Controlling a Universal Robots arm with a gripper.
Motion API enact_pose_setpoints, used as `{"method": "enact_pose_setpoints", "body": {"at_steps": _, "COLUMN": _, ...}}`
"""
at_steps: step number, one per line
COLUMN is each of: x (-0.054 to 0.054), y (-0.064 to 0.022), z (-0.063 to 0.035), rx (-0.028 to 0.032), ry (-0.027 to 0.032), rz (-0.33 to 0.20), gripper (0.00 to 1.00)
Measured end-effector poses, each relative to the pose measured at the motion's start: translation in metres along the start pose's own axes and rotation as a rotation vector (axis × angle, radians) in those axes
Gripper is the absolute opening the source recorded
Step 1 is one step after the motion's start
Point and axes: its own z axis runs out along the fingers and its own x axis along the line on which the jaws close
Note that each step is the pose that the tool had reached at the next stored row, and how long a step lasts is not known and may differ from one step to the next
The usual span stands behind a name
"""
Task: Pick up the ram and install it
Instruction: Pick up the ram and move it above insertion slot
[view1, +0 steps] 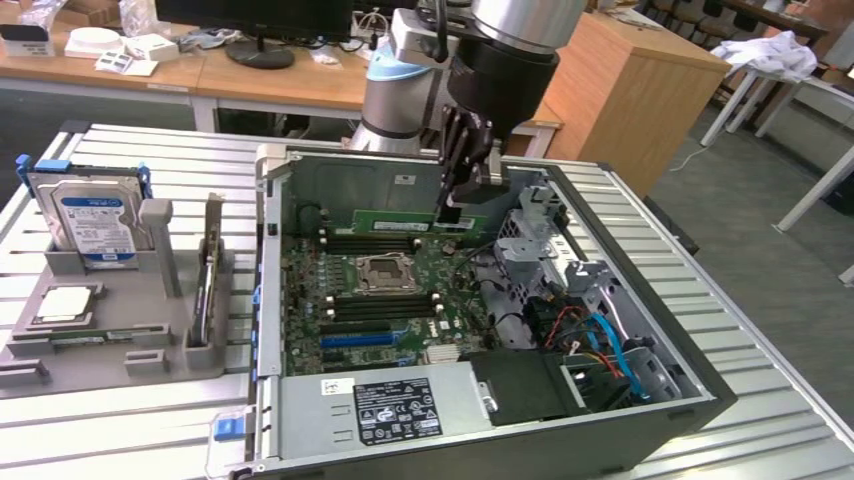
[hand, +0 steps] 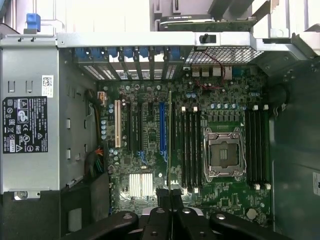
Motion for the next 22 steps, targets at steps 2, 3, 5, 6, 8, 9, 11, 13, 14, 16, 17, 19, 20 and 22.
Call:
{"method": "enact_pose_setpoints", "body": {"at_steps": 2, "x": 0.000, "y": 0.0000, "z": 0.0000, "rx": 0.0000, "ry": 0.0000, "rz": 0.000, "gripper": 0.12}}
{"method": "enact_pose_setpoints", "body": {"at_steps": 3, "x": 0.000, "y": 0.0000, "z": 0.0000, "rx": 0.0000, "ry": 0.0001, "rz": 0.000, "gripper": 0.12}}
{"method": "enact_pose_setpoints", "body": {"at_steps": 5, "x": -0.001, "y": 0.0000, "z": 0.0000, "rx": 0.0000, "ry": 0.0000, "rz": 0.000, "gripper": 0.12}}
{"method": "enact_pose_setpoints", "body": {"at_steps": 6, "x": -0.002, "y": 0.0000, "z": 0.0001, "rx": 0.0000, "ry": 0.0000, "rz": 0.000, "gripper": 0.12}}
{"method": "enact_pose_setpoints", "body": {"at_steps": 8, "x": -0.004, "y": 0.0002, "z": 0.0002, "rx": 0.0000, "ry": 0.0000, "rz": 0.000, "gripper": 0.12}}
{"method": "enact_pose_setpoints", "body": {"at_steps": 9, "x": -0.006, "y": 0.0002, "z": 0.0004, "rx": 0.0000, "ry": -0.0001, "rz": 0.000, "gripper": 0.12}}
{"method": "enact_pose_setpoints", "body": {"at_steps": 11, "x": -0.010, "y": 0.0003, "z": 0.0005, "rx": 0.0000, "ry": 0.0001, "rz": 0.000, "gripper": 0.12}}
{"method": "enact_pose_setpoints", "body": {"at_steps": 13, "x": -0.014, "y": 0.0005, "z": 0.0008, "rx": 0.0000, "ry": 0.0000, "rz": 0.000, "gripper": 0.12}}
{"method": "enact_pose_setpoints", "body": {"at_steps": 14, "x": -0.017, "y": 0.0006, "z": 0.0009, "rx": 0.0000, "ry": 0.0001, "rz": 0.000, "gripper": 0.12}}
{"method": "enact_pose_setpoints", "body": {"at_steps": 16, "x": -0.021, "y": 0.0008, "z": 0.0012, "rx": 0.0000, "ry": 0.0001, "rz": 0.000, "gripper": 0.12}}
{"method": "enact_pose_setpoints", "body": {"at_steps": 17, "x": -0.024, "y": 0.0008, "z": 0.0014, "rx": 0.0000, "ry": 0.0001, "rz": 0.000, "gripper": 0.12}}
{"method": "enact_pose_setpoints", "body": {"at_steps": 19, "x": -0.029, "y": 0.0010, "z": 0.0018, "rx": 0.0000, "ry": -0.0001, "rz": 0.000, "gripper": 0.12}}
{"method": "enact_pose_setpoints", "body": {"at_steps": 20, "x": -0.031, "y": 0.0011, "z": 0.0019, "rx": 0.0000, "ry": 0.0000, "rz": 0.000, "gripper": 0.12}}
{"method": "enact_pose_setpoints", "body": {"at_steps": 22, "x": -0.035, "y": 0.0012, "z": 0.0022, "rx": 0.0000, "ry": 0.0000, "rz": 0.000, "gripper": 0.12}}
